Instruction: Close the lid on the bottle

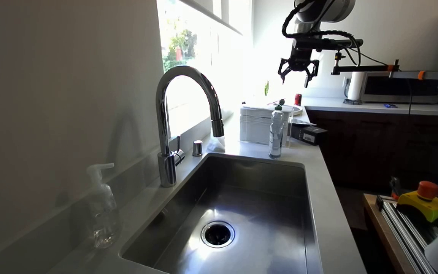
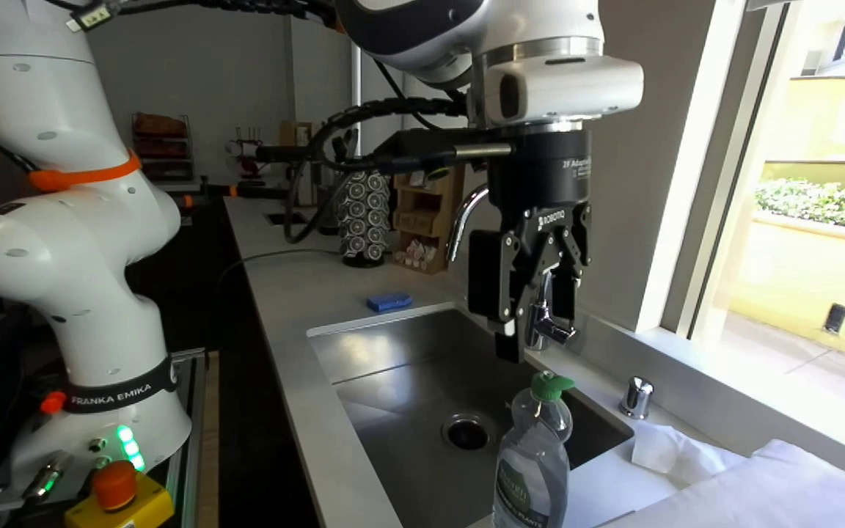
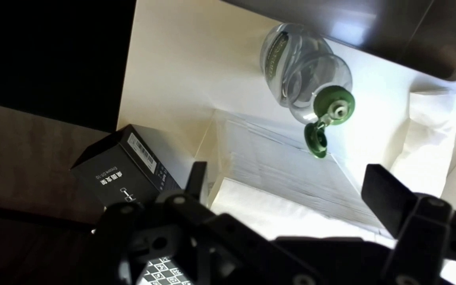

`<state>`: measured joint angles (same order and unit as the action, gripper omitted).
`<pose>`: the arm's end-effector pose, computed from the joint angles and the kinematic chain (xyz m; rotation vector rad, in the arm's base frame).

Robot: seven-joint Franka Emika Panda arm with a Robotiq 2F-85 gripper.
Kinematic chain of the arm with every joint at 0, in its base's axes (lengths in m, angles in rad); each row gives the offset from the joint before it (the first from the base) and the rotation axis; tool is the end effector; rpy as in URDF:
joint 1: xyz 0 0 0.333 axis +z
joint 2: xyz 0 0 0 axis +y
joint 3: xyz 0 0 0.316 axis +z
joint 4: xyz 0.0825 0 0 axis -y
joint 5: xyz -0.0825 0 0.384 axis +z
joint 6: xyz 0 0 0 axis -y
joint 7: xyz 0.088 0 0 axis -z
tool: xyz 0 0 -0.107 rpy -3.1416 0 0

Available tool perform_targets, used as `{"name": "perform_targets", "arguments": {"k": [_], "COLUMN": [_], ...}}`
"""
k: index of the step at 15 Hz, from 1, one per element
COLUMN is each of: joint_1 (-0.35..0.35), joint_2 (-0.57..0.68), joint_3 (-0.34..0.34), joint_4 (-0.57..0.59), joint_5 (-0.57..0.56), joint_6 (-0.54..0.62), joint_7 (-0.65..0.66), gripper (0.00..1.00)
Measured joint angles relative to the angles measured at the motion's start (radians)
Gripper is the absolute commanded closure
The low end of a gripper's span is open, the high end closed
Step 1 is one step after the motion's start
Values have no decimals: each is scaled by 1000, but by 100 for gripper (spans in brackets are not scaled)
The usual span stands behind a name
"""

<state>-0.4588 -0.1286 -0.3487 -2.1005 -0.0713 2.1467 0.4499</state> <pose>0.3628 -0.3913 0.4887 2.5229 -1.7720 0.2499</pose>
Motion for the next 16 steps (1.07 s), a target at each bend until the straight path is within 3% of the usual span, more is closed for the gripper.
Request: {"name": "perform_targets", "arguments": {"k": [16], "joint_1": [2], "joint_2": [76], "joint_3": [-17], "joint_4": [35], "joint_5": [13], "joint_6": [-9], "joint_7": [-8], "gripper": [0]}}
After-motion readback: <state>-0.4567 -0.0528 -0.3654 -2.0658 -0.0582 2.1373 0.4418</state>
